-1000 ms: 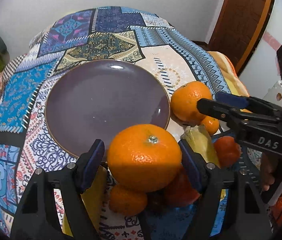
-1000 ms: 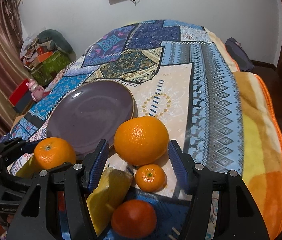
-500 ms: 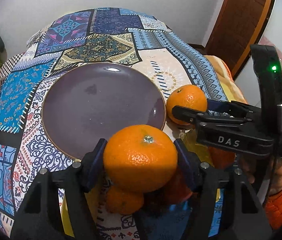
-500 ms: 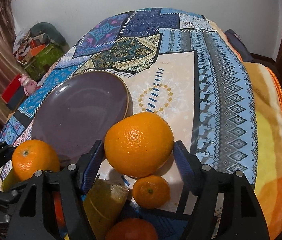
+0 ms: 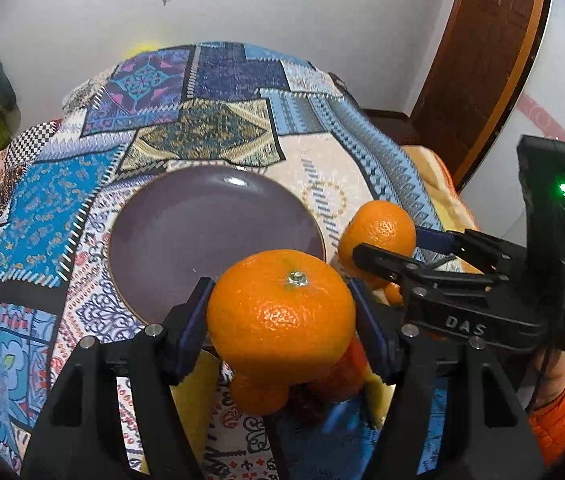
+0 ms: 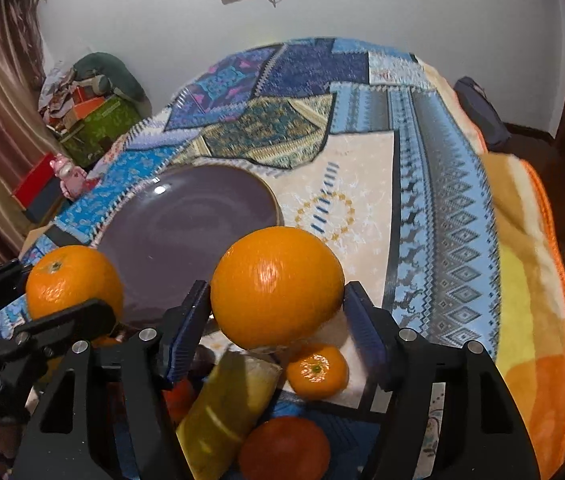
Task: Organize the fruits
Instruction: 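Carry the held oranges over the purple plate with both tools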
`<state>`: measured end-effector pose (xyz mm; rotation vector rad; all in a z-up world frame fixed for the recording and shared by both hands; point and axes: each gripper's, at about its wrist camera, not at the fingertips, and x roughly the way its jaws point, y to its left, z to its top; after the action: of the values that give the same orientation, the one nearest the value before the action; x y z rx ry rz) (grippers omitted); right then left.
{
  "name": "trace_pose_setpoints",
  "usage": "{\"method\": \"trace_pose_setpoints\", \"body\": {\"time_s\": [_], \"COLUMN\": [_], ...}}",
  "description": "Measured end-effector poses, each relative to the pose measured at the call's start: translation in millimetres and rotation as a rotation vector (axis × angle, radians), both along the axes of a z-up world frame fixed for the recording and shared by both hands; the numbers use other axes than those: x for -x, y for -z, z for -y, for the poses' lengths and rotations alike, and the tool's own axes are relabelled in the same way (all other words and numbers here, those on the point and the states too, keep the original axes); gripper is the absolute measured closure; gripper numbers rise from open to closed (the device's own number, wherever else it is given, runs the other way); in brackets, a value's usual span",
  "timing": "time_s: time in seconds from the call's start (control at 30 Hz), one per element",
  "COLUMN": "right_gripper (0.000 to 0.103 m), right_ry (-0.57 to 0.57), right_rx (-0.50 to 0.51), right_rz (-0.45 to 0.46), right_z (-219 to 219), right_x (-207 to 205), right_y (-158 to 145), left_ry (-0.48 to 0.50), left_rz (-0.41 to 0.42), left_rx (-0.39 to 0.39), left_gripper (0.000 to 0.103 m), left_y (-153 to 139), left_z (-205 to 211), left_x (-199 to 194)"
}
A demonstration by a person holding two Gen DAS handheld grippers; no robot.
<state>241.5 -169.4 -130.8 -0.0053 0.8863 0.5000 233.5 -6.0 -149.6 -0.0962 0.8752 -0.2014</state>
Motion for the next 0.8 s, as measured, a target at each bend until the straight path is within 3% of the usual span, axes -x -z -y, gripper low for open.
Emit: {"method": "trace_pose_setpoints", "body": {"time_s": [0.2, 0.23, 0.27, 0.3, 0.37, 0.43, 0.5, 0.57, 0.63, 0.8], "right_gripper": [0.043, 0.059, 0.091, 0.103, 0.102, 0.099, 0.091, 0.073, 0.065, 0.062], "right_ry": [-0.021, -0.029, -0.037, -0.042, -0.068, -0.063, -0.053, -0.035, -0.005, 0.026], "right_rx": [-0.018, -0.022, -0.021, -0.018, -0.047, -0.002, 0.002, 0.008, 0.044, 0.054], "right_rz": [0.055, 0.065, 0.077, 0.078, 0.057, 0.056, 0.035, 0.009, 0.020, 0.042], "right_z": [-8.2, -10.0, -12.4, -14.9, -18.6, -23.4, -21.5, -16.8, -12.7, -1.7], "right_x": [6.2, 6.8, 7.3, 6.5, 1.1, -2.4, -5.2, -8.8, -9.1, -17.3], "right_y": [-23.3, -26.4, -29.9, -31.9, -34.7, -30.4, -22.1, -11.0, -5.2, -4.9], "left_ry": [-0.034, -0.041, -0.049, -0.054, -0.071, -0.089, -0.098, -0.102, -0.107, -0.105], "left_rz": [0.041, 0.045, 0.050, 0.054, 0.062, 0.064, 0.067, 0.069, 0.068, 0.060], "left_rx": [-0.006, -0.004, -0.002, -0.002, -0.009, -0.013, -0.009, -0.010, -0.011, -0.009], "left_gripper": [0.036, 0.036, 0.036, 0.036, 0.036, 0.036, 0.036, 0.036, 0.036, 0.036], "left_y": [-20.1, -23.1, -26.3, -28.1, -30.6, -32.3, -32.8, -32.5, -31.0, -26.1], "left_z": [-14.0, -17.6, -21.9, -24.8, -31.9, -38.8, -44.8, -48.9, -50.4, -51.6], "left_x": [1.3, 0.8, -0.1, -0.8, -3.3, -3.5, -1.8, 0.4, 1.2, -2.2]}}
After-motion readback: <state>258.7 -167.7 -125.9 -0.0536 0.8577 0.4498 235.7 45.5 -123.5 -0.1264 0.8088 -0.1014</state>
